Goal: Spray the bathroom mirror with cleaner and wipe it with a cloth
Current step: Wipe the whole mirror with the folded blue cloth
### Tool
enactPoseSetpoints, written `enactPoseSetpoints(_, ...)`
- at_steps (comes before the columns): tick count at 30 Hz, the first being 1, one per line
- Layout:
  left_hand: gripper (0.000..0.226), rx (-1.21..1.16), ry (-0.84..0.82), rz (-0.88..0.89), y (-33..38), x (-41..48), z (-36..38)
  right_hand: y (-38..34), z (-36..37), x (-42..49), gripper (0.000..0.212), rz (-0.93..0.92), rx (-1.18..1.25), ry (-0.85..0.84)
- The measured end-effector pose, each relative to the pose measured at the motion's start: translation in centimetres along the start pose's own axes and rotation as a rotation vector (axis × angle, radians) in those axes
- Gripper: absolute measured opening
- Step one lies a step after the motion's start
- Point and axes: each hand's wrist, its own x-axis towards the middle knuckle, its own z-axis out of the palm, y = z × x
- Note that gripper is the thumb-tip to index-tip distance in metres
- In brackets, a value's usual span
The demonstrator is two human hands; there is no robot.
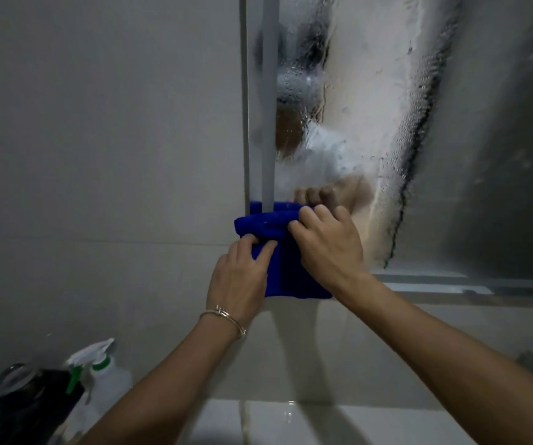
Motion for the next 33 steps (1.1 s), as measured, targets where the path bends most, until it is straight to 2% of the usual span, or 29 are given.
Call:
enactPoseSetpoints(2, 0.048, 0.059, 0.008, 0.016, 0.1, 0.6, -0.4, -1.0, -1.2, 0.3, 0.011, 0.054, 0.069, -0.213)
enactPoseSetpoints(5, 0.043, 0.064, 0.015, 0.031, 0.1, 1.3, -0.9, -2.5, -1.2, 0.1, 0.017, 0.173, 0.229, -0.308)
enactPoseSetpoints(7, 0.054, 0.108, 0.023, 0.036, -0.3, 1.6, -1.1, -3.0, -0.7, -0.5, 0.029, 0.222, 0.317, -0.205)
enactPoseSetpoints(10, 0.062, 0.246, 0.077, 0.053, -0.7, 1.7, -1.2, -3.0, 0.8, -1.5, 0.049, 0.168, 0.277, -0.034)
enactPoseSetpoints(13, 0.053, 0.285, 0.202, 0.099, -0.5, 1.4, -0.5, -2.4, 3.0, -2.6, 0.072, 0.111, 0.238, -0.025)
enactPoseSetpoints(15, 0.055, 0.284, 0.239, 0.156, -0.5, 1.1, 0.2, -2.2, 4.4, -3.0, 0.084, 0.088, 0.233, -0.031)
enactPoseSetpoints(18, 0.072, 0.281, 0.199, 0.204, -0.7, 0.5, 1.2, -2.3, 5.8, -3.1, 0.081, 0.071, 0.224, 0.015)
enactPoseSetpoints(23, 0.071, 0.167, 0.163, 0.19, -1.2, 0.0, 3.6, -3.4, 8.5, -4.0, 0.071, 0.085, 0.221, 0.101)
enactPoseSetpoints(26, 0.079, 0.216, 0.152, 0.274, -2.2, -0.7, 5.9, -3.8, 10.4, -5.4, 0.073, 0.044, 0.197, 0.093)
enactPoseSetpoints(30, 0.109, 0.284, 0.13, 0.338, -3.4, -1.6, 7.8, -3.9, 12.3, -6.7, 0.081, -0.02, 0.116, 0.082)
enactPoseSetpoints(33, 0.105, 0.296, 0.168, 0.328, -3.2, -1.8, 8.6, -4.2, 12.9, -6.6, 0.084, 0.0, 0.131, 0.146)
